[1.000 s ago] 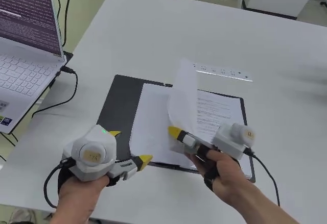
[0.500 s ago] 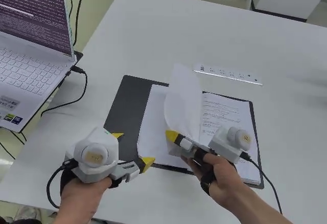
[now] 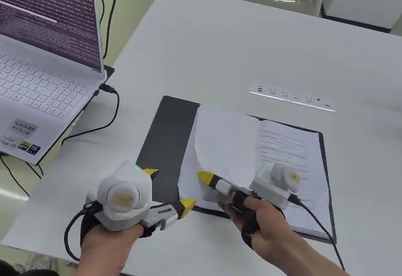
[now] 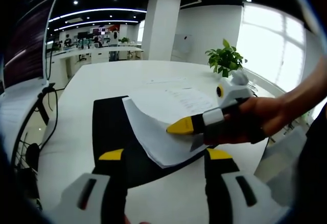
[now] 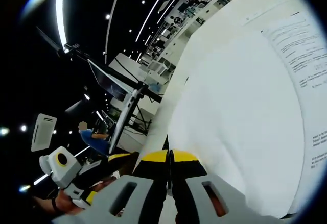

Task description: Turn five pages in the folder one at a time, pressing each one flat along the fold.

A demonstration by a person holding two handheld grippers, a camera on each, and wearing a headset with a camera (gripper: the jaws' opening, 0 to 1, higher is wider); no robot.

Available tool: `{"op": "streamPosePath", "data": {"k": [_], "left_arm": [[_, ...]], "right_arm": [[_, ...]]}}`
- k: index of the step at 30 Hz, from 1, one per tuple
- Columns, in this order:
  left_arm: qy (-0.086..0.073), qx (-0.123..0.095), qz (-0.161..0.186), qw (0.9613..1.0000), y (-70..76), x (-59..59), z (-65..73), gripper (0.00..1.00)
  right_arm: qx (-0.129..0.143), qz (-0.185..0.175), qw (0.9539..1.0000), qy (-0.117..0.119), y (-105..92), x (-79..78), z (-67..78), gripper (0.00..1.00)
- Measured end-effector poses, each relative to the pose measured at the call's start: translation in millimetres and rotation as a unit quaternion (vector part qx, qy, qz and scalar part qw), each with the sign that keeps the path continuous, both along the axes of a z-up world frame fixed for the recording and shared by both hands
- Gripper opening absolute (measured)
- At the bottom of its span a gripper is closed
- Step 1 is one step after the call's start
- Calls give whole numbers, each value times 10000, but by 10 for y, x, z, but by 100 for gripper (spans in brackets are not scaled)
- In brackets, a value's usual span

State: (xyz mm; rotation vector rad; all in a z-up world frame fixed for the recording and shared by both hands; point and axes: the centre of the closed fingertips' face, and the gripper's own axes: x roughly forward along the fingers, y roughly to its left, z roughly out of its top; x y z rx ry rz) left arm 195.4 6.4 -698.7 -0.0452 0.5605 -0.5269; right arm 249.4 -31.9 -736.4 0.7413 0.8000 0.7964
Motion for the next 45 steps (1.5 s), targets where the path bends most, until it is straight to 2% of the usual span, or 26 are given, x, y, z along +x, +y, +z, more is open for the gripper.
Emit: {"op": "streamPosePath", "data": {"k": [4,8,14,15,20,28,33,36,39,42,45], "left_arm": [[28,-22,82,10000,82,3,-29,61],[65,33,97,9999,127,-6,-54,62],[52,10,128,9999,153,-4,-30,62],[71,9,117,9999,154,-8,-50,62],[111,32,77,9999,140,-25,-64,61],[250,92,17,9996,135,-57,-174,62],[289,126,-58,9995,78,-39,-192,62],[299,151,-85,9994,56,-11,-220,60],[246,42,-61,9997,37,18,-205,54],[272,123,-126,9995,11,57,-255,52],[255,77,-138,9996,-6,119,-271,47]], "right_arm": [[-32,-37,9999,112,66,42,-111,0],[-38,-34,9997,246,164,16,-165,0],[-272,-37,9990,365,167,36,-393,0],[-382,-34,9986,352,157,31,-459,0],[-445,-196,9973,556,156,43,-622,0],[-341,-298,9974,553,170,67,-606,0],[-159,-236,9979,584,207,44,-533,10],[133,-81,9976,680,262,-12,-432,20],[183,202,9988,397,241,-68,-342,32],[215,147,9993,281,118,-63,-306,36],[247,-10,9995,205,-39,-66,-233,38]]}}
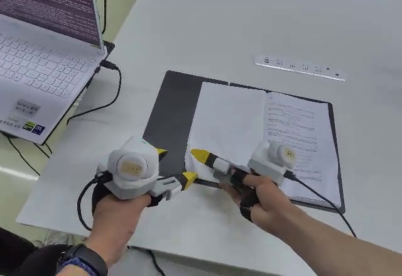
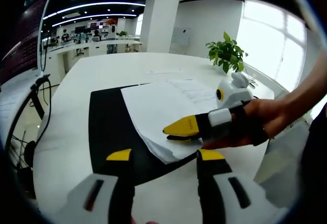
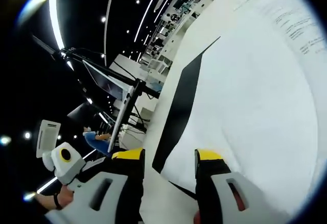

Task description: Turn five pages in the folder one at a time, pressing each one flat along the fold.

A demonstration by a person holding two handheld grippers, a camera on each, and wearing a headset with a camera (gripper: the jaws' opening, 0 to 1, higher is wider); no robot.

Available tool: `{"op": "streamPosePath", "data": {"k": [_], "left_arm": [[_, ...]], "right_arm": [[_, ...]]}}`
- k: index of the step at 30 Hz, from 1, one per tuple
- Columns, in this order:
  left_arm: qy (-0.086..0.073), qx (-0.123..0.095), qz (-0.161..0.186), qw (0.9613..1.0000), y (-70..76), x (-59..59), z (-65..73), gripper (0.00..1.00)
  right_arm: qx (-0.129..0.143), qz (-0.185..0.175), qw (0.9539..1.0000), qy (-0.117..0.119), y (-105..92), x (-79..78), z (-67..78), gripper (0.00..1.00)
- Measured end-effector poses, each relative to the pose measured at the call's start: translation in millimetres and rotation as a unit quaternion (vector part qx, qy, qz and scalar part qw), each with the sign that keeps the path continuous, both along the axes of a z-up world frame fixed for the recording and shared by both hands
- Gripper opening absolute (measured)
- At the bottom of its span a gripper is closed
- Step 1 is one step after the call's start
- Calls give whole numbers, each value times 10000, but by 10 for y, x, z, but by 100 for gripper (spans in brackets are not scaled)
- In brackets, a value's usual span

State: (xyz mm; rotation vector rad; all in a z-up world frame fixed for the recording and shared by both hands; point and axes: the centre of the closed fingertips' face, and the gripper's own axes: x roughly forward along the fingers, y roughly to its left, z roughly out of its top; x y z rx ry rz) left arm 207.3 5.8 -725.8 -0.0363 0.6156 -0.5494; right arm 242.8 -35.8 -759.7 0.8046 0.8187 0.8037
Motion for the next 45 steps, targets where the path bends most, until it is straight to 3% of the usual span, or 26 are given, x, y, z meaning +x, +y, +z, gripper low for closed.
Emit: {"op": "streamPosePath", "data": {"k": [3,6,8,11,15,19,23,24,25,26,27,28,29,30,36,41,45], "left_arm": [[-24,-63,-54,10000,-46,55,0,41],[-38,-120,-125,9998,-97,102,-26,32],[45,-171,-212,9996,-148,121,-71,24],[52,-130,-268,9995,-191,172,-133,14],[131,-247,-354,9990,-272,240,-176,9],[125,-200,-456,9987,-344,282,-219,4],[327,-47,-469,9984,-331,299,-394,1],[464,8,-435,9980,-311,274,-453,0],[728,74,-383,9966,-280,214,-542,0],[791,251,-372,9959,-236,214,-624,0],[810,292,-384,9955,-228,204,-649,0],[821,249,-397,9955,-239,188,-675,0],[710,150,-313,9969,-244,198,-598,0],[762,80,-258,9967,-243,183,-583,0],[667,215,-346,9969,-229,194,-595,0],[678,130,-262,9973,-219,199,-610,0],[664,125,-169,9976,-215,209,-620,0]], "right_arm": [[-126,-187,9994,-247,-187,38,94,39],[-145,-338,9988,-335,-353,54,164,38],[-292,-464,9975,-440,-501,65,193,37],[-315,-661,9963,-461,-661,79,222,36],[-352,-718,9956,-493,-789,56,260,35],[-424,-749,9949,-525,-870,34,261,34],[-453,-824,9945,-469,-916,28,237,33],[-464,-818,9944,-478,-919,27,236,32],[-472,-810,9944,-480,-923,27,235,32],[-491,-797,9944,-486,-931,29,231,32],[-508,-787,9944,-494,-937,33,228,31],[-543,-777,9942,-507,-955,50,219,31],[-573,-767,9940,-520,-966,61,214,30],[-591,-766,9939,-535,-983,81,211,29],[-829,-767,9913,-672,-1069,235,181,24],[-1185,-653,9875,-812,-1144,408,74,16],[-1231,-693,9868,-786,-1217,563,-4,12]]}}
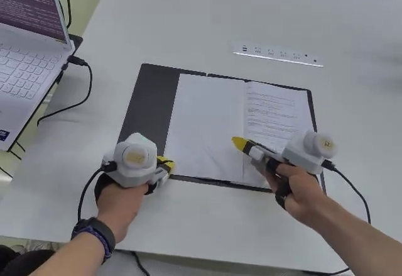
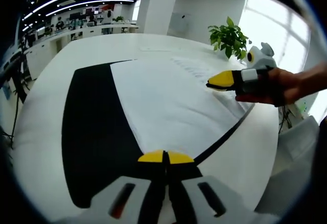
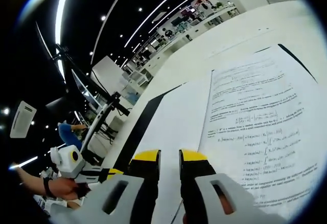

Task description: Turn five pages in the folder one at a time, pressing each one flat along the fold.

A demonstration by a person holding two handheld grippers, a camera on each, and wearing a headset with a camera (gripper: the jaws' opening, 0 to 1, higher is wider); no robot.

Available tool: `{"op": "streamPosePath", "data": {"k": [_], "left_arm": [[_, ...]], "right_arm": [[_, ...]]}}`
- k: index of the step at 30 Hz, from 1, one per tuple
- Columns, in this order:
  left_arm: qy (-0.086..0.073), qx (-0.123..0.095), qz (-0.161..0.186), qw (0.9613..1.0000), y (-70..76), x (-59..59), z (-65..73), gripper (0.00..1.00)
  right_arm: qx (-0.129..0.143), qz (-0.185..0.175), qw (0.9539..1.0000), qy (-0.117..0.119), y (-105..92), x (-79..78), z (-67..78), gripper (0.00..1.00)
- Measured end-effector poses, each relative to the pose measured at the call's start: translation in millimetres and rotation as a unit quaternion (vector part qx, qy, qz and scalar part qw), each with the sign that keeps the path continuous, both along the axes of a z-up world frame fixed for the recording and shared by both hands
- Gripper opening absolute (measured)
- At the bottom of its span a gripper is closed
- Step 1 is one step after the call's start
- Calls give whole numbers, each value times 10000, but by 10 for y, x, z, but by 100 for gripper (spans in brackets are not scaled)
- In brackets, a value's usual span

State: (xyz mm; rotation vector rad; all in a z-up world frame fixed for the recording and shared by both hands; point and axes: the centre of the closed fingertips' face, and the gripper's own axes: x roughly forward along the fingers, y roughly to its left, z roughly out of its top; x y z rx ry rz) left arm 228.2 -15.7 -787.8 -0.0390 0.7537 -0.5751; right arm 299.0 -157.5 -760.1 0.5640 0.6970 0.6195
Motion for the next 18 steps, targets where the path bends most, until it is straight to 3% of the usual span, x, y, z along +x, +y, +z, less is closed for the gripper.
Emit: {"op": "streamPosePath", "data": {"k": [11,18], "left_arm": [[23,-157,161,9997,8,29,-22,0],[15,-122,202,9997,-1,24,-32,0]], "right_arm": [[-15,-132,9999,-80,-51,305,-30,6],[-67,-157,9998,-55,-16,341,-48,3]]}}
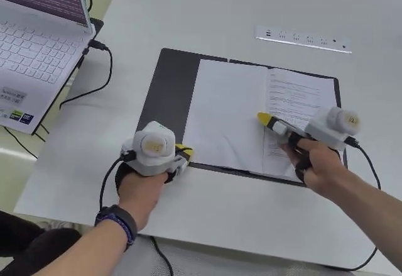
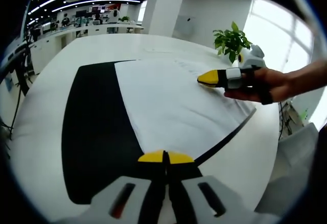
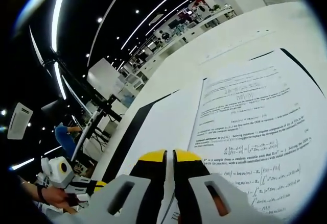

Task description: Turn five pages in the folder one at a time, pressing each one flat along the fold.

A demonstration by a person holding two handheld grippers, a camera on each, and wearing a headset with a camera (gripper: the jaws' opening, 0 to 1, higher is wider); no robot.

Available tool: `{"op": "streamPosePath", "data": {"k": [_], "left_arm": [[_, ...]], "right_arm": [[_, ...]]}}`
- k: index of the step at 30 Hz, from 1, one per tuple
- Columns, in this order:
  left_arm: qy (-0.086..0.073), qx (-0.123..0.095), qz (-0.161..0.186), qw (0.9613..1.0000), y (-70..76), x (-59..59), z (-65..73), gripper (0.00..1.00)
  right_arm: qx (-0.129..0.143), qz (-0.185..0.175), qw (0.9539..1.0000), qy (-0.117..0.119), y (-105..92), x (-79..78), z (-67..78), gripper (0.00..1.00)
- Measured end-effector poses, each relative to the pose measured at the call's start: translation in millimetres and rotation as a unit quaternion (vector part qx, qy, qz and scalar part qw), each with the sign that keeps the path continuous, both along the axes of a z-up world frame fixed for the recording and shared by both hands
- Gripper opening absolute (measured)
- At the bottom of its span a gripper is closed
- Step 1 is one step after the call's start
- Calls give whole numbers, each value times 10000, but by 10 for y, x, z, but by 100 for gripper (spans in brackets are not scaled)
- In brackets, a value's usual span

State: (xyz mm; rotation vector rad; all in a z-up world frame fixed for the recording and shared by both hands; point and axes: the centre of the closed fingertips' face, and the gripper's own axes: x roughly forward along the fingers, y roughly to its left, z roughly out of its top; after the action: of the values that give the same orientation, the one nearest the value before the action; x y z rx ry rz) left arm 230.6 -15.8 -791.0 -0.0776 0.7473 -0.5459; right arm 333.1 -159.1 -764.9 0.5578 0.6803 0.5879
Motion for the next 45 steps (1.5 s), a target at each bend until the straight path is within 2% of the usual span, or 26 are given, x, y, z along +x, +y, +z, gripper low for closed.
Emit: {"op": "streamPosePath", "data": {"k": [3,5,8,12,19,27,29,37,45], "left_arm": [[-10,12,11,10000,-5,3,-2,0],[-14,23,-12,10000,-5,5,-4,0],[-26,40,-66,10000,-9,1,-7,0],[-42,96,-104,9999,-12,2,-8,0],[4,56,-56,10000,-6,2,-12,0],[6,10,-47,10000,1,0,-12,0],[36,-68,-6,10000,6,2,-14,0],[13,-47,-17,10000,7,0,-14,0],[-23,-22,-35,10000,9,-3,-7,0]], "right_arm": [[11,-54,10000,-5,5,10,15,0],[172,-162,9997,63,6,27,34,0],[133,-142,9998,-44,17,48,65,0],[187,-323,9993,-83,12,154,81,0],[289,-502,9983,-64,3,334,63,0],[453,-708,9964,-54,-8,466,58,0],[487,-779,9958,-63,-15,510,57,0],[639,-1133,9915,-80,-42,684,43,0],[638,-1386,9882,-157,-27,827,67,0]]}}
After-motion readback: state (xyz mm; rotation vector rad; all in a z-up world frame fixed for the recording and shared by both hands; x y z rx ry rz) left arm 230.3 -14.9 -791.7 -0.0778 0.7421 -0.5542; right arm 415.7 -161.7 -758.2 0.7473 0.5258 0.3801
